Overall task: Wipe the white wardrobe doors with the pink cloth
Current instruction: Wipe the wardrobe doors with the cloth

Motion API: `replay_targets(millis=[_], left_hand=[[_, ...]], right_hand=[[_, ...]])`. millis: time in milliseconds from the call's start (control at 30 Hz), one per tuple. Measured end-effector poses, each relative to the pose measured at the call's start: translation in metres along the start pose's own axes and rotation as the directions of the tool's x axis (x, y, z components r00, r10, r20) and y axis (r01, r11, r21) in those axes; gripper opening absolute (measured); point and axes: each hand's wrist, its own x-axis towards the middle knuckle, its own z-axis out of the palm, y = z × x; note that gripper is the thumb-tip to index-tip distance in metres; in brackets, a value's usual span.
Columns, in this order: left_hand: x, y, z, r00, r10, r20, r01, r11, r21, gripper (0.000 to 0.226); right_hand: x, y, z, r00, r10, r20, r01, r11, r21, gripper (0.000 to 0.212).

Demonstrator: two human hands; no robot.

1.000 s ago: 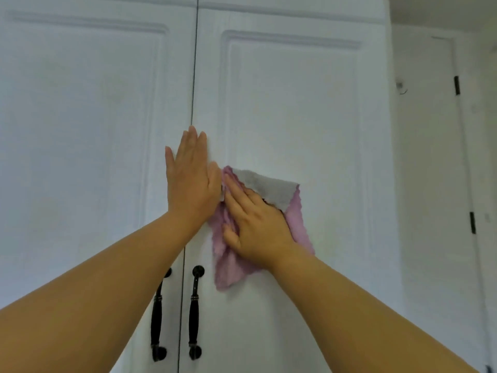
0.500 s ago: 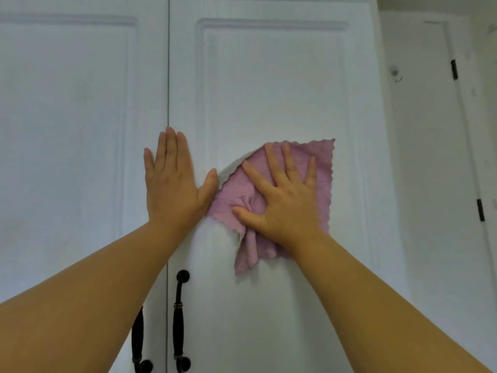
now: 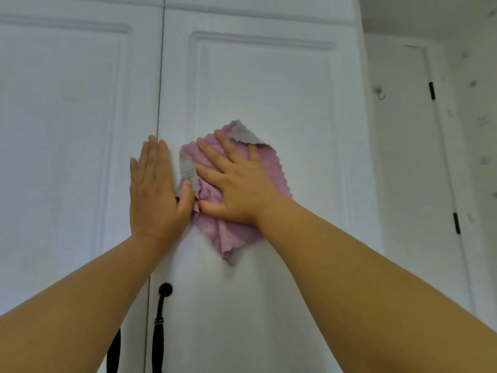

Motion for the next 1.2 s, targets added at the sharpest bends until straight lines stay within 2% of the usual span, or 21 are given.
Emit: replay_targets(millis=[67,133,200,300,467,600,633,667,733,833,900,967,1033,1100,1200], left_hand=[[0.001,0.003,0.001,1.000,0.007,0.028,-0.008,0.999,0.053,0.073],[0.001,0.005,0.001,0.996,0.026,0.081,-0.039,0.986,0.160,0.075],[0.001,0.007,0.002,0.993,0.041,0.109,-0.063,0.976,0.209,0.077],[-0.001,0.008,0.003,0.992,0.036,0.121,-0.064,0.970,0.236,0.081],[0.000,0.009,0.002,0.989,0.019,0.145,-0.057,0.964,0.260,0.082],[0.001,0.010,-0.001,0.984,0.019,0.177,-0.061,0.969,0.238,0.078],[0.002,0.010,-0.002,0.983,0.015,0.185,-0.058,0.971,0.230,0.077],[0.003,0.009,-0.004,0.981,0.016,0.192,-0.059,0.974,0.218,0.076],[0.004,0.008,-0.007,0.981,-0.001,0.196,-0.030,0.987,0.155,0.072],[0.007,0.011,-0.013,0.979,-0.034,0.203,0.028,0.999,0.032,0.071],[0.005,0.015,-0.013,0.977,-0.051,0.208,0.045,0.998,0.037,0.076],[-0.001,0.018,-0.009,0.975,-0.067,0.214,0.051,0.996,0.077,0.083],[-0.012,0.020,-0.006,0.976,-0.062,0.207,0.040,0.993,0.109,0.089],[-0.022,0.018,-0.003,0.980,-0.036,0.196,0.006,0.988,0.155,0.092],[-0.030,0.018,-0.001,0.983,-0.015,0.185,-0.027,0.974,0.223,0.091]], right_hand=[[-0.005,0.021,-0.004,1.000,0.020,0.017,-0.020,1.000,0.006,0.082],[-0.016,0.052,-0.010,0.979,0.202,0.017,-0.203,0.977,0.071,0.086],[-0.034,0.088,-0.014,0.917,0.399,0.022,-0.400,0.912,0.089,0.090],[-0.069,0.119,-0.017,0.846,0.532,0.033,-0.532,0.838,0.118,0.093],[-0.115,0.089,-0.004,0.778,0.628,-0.031,-0.620,0.774,0.127,0.093],[-0.120,0.036,0.010,0.630,0.776,0.029,-0.772,0.623,0.122,0.095],[-0.113,0.022,0.009,0.621,0.783,0.037,-0.779,0.611,0.138,0.092],[-0.103,0.006,0.006,0.646,0.762,0.036,-0.756,0.633,0.165,0.085],[-0.078,-0.026,0.007,0.779,0.627,0.010,-0.617,0.763,0.194,0.072],[-0.055,-0.062,0.010,0.933,0.355,-0.055,-0.343,0.925,0.163,0.078],[-0.054,-0.062,0.011,0.975,0.214,-0.067,-0.204,0.971,0.126,0.087],[-0.065,-0.042,0.012,0.989,0.111,-0.098,-0.099,0.988,0.116,0.085],[-0.081,-0.017,0.013,0.988,0.115,-0.107,-0.102,0.988,0.118,0.082],[-0.099,0.009,0.011,0.968,0.241,-0.069,-0.233,0.967,0.107,0.082],[-0.125,0.048,0.007,0.898,0.439,-0.010,-0.438,0.898,0.048,0.082]])
